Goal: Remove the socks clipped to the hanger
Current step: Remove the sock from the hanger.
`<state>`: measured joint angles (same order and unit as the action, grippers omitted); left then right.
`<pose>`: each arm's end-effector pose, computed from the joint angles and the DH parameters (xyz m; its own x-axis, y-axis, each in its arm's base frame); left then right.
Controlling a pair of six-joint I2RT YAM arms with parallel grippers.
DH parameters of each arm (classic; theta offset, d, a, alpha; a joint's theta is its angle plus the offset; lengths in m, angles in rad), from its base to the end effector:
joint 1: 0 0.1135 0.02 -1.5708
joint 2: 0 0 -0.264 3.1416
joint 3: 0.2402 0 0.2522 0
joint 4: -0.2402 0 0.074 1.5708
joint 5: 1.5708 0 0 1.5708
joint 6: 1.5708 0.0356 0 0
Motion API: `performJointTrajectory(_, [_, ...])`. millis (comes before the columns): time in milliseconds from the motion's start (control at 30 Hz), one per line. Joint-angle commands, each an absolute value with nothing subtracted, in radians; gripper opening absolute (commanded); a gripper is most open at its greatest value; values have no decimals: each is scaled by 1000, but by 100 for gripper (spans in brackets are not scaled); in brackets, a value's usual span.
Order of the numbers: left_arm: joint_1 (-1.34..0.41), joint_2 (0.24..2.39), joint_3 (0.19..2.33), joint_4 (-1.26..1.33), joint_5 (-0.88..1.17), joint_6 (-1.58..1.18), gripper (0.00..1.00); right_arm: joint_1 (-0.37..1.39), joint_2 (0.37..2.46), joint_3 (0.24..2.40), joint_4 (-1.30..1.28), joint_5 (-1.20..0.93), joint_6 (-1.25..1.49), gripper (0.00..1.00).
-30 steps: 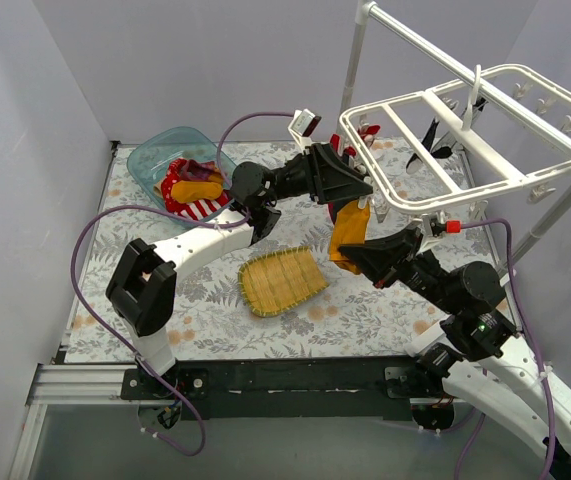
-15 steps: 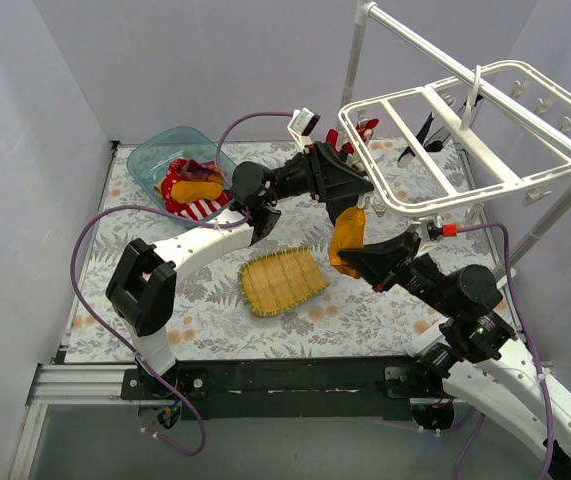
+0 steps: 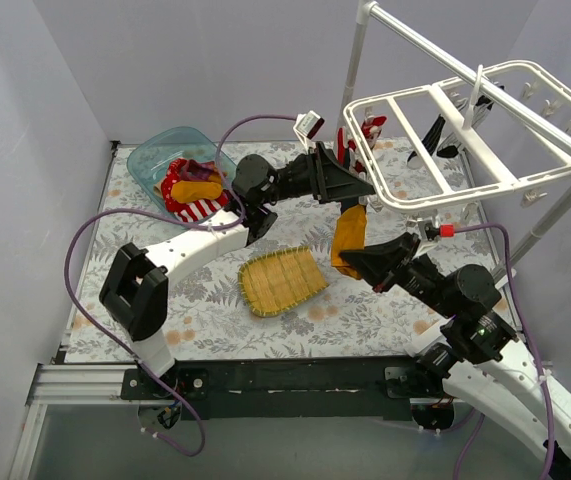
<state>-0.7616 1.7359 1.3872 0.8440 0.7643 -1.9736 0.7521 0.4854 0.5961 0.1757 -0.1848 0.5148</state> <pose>0.2738 -0.2951 0.3940 -0.9985 0.0345 0.0423 -0.0516 -0.3418 -0.9383 0.0889 0.0921 0.3542 -0.2145 0.4621 -0.8605 -0.7981 0.4249 0.4271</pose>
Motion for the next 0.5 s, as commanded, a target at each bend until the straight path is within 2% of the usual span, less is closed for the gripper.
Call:
performJointTrajectory(0, [-765, 1612, 1379, 740, 765, -1881, 68, 753, 463, 604, 164, -176, 480, 1])
performJointTrajectory(167, [-765, 1551, 1342, 651, 762, -1773, 71, 753, 453, 604, 144, -175, 465, 1])
performJointTrajectory(467, [-767, 1512, 1266, 574, 755, -1710, 70, 753, 457, 598, 133, -175, 442, 1])
